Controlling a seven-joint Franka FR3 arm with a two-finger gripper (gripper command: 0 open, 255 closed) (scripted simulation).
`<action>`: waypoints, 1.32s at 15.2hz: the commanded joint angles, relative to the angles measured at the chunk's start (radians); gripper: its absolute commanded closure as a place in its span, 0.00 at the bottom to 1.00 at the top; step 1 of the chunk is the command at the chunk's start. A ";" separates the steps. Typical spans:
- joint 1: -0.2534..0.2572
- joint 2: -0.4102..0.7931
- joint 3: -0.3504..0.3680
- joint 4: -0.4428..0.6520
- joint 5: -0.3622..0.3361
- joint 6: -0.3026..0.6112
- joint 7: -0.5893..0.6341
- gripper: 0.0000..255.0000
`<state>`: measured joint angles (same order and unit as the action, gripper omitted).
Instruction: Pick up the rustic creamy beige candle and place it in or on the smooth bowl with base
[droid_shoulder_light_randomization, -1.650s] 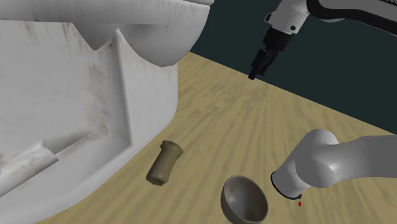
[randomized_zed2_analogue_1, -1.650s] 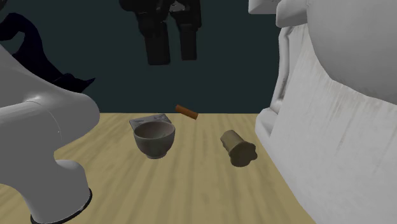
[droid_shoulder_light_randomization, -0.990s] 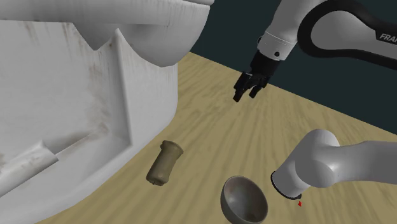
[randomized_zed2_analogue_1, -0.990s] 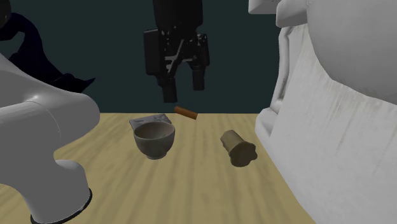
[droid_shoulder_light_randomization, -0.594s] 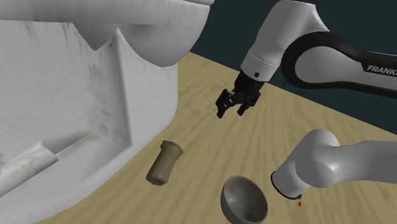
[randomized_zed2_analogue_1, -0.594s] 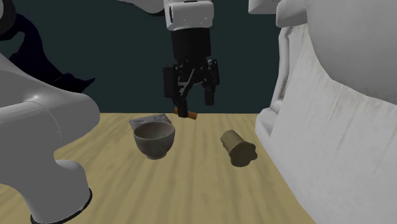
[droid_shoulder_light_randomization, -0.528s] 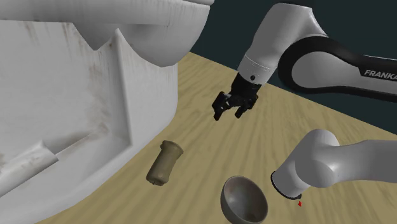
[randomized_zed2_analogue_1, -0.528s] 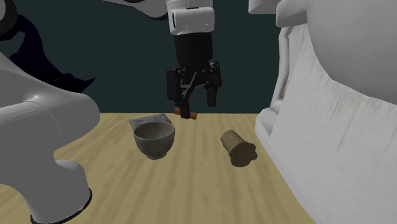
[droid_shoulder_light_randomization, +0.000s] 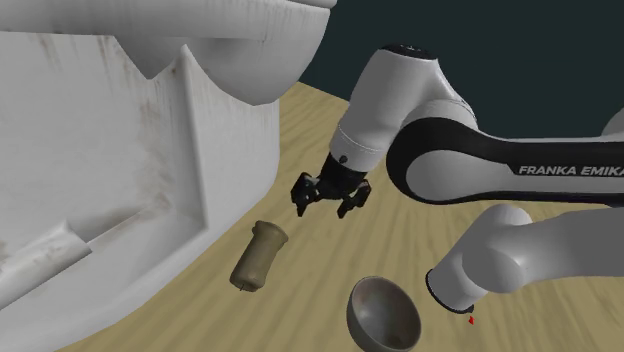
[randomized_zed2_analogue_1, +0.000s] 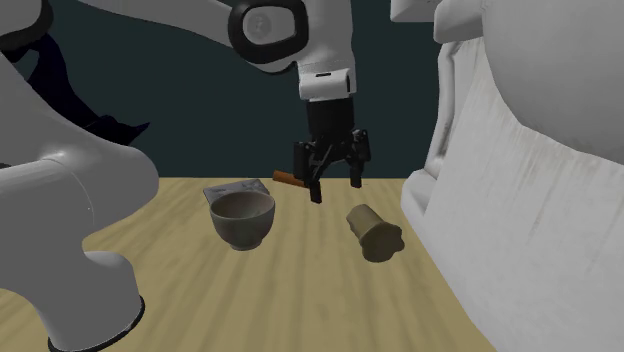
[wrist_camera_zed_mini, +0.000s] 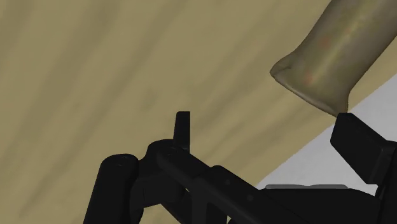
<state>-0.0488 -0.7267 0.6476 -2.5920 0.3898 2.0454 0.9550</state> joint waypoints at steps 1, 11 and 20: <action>-0.035 0.064 0.078 0.023 0.013 0.060 0.095 0.00; -0.357 0.392 0.510 0.163 -0.120 0.310 0.528 0.00; -0.460 0.474 0.621 0.139 -0.195 0.402 0.584 0.00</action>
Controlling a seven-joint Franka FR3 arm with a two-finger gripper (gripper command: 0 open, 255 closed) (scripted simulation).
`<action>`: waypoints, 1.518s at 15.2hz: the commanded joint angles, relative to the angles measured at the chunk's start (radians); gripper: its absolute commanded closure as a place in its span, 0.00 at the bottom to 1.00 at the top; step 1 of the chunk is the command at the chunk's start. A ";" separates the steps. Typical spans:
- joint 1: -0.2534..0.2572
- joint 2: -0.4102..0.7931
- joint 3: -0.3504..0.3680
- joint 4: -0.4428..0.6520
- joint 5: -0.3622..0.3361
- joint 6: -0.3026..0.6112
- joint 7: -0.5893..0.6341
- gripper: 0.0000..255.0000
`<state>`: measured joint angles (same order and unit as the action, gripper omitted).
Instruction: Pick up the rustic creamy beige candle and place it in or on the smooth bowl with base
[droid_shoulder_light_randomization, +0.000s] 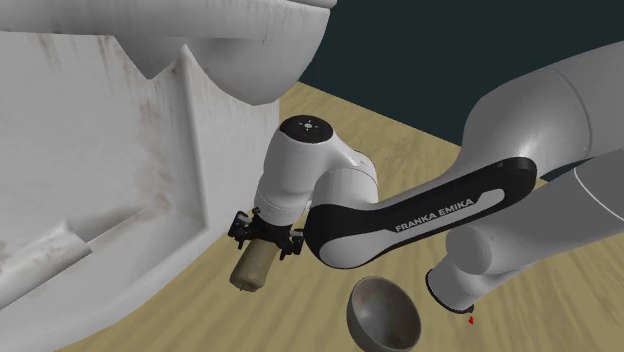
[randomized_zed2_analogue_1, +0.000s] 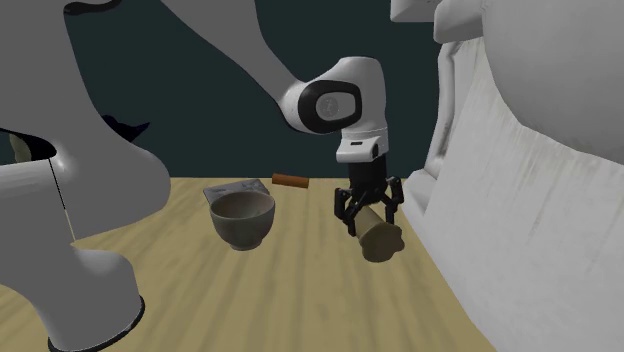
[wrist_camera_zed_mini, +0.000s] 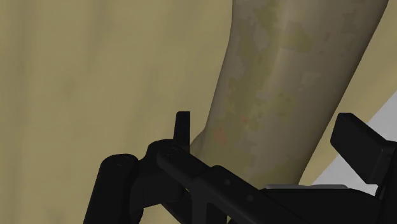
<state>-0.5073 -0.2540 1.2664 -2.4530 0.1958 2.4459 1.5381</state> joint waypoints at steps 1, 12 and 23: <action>-0.002 0.001 0.002 0.000 -0.001 0.002 0.001 0.00; -0.001 0.001 0.002 0.000 -0.001 0.001 0.001 1.00; 0.113 -0.097 -0.137 0.047 0.081 -0.128 -0.072 1.00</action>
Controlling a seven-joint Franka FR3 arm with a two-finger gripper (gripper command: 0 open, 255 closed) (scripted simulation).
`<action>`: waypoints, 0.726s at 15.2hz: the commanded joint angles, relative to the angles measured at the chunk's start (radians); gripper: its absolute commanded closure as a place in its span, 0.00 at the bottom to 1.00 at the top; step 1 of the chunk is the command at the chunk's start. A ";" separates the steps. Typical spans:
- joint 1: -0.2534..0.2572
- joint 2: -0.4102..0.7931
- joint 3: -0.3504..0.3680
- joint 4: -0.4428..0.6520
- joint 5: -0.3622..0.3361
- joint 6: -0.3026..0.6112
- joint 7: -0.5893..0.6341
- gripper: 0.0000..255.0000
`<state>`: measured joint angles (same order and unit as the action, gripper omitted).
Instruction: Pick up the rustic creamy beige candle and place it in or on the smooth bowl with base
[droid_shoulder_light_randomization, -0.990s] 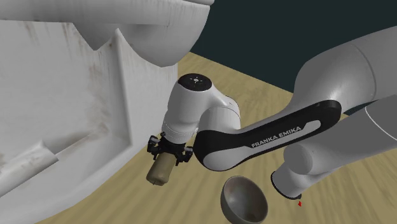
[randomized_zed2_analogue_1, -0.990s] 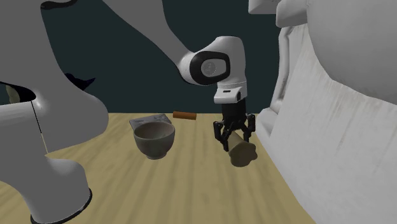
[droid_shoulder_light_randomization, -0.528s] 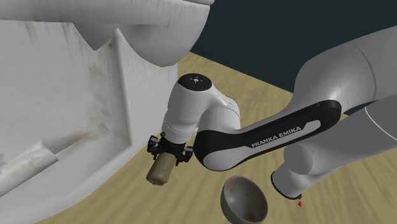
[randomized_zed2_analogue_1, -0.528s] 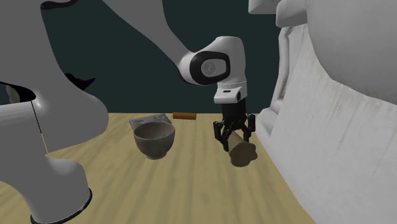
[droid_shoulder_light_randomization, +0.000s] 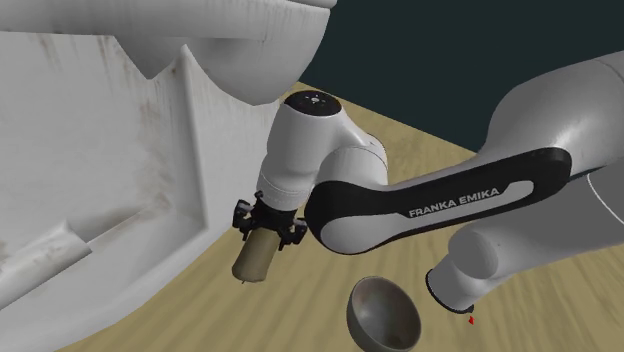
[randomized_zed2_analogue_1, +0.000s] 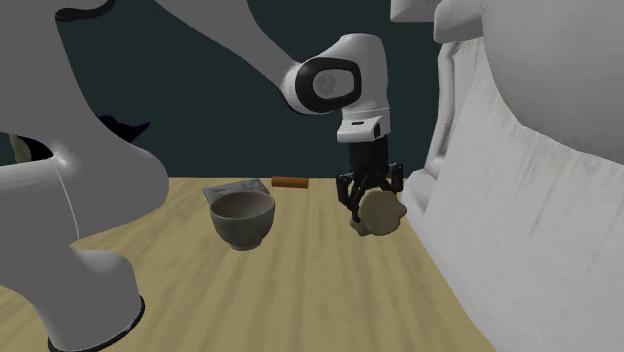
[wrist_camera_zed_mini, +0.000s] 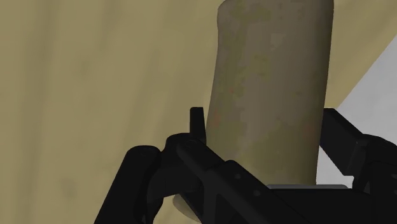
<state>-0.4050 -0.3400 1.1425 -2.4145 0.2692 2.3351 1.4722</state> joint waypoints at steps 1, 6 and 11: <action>0.020 -0.021 -0.026 0.015 0.013 -0.033 -0.012 1.00; 0.055 -0.065 -0.083 0.051 0.034 -0.110 -0.036 1.00; 0.078 -0.099 -0.130 0.092 0.044 -0.185 -0.053 1.00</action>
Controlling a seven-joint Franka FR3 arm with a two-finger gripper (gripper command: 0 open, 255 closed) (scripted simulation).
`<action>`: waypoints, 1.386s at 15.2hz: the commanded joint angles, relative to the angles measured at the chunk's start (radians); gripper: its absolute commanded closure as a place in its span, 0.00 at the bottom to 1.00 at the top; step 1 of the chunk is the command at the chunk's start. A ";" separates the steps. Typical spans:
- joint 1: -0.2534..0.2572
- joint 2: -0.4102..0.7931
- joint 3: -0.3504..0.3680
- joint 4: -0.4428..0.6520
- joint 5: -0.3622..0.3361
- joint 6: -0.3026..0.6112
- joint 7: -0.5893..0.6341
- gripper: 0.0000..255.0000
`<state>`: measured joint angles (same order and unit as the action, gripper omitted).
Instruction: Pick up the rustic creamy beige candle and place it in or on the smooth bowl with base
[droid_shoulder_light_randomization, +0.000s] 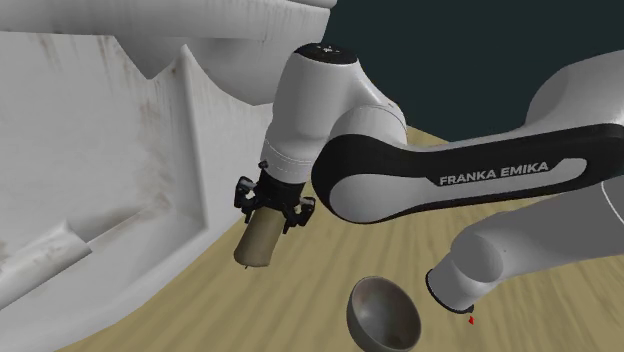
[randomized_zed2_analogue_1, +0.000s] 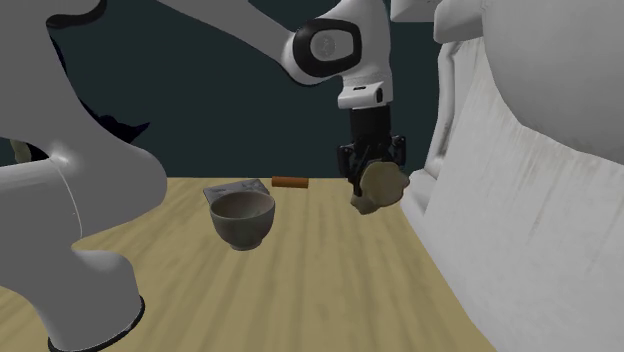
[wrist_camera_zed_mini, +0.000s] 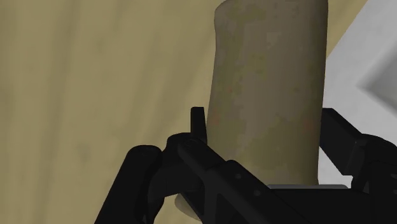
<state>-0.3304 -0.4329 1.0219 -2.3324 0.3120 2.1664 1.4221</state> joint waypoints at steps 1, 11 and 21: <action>0.007 -0.012 -0.018 0.019 0.002 -0.031 -0.006 1.00; 0.027 -0.054 -0.086 0.117 0.000 -0.172 -0.023 1.00; 0.240 -0.350 -0.264 -0.054 0.116 -0.316 -0.071 1.00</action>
<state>-0.1249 -0.7341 0.7835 -2.3594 0.4133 1.8767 1.3535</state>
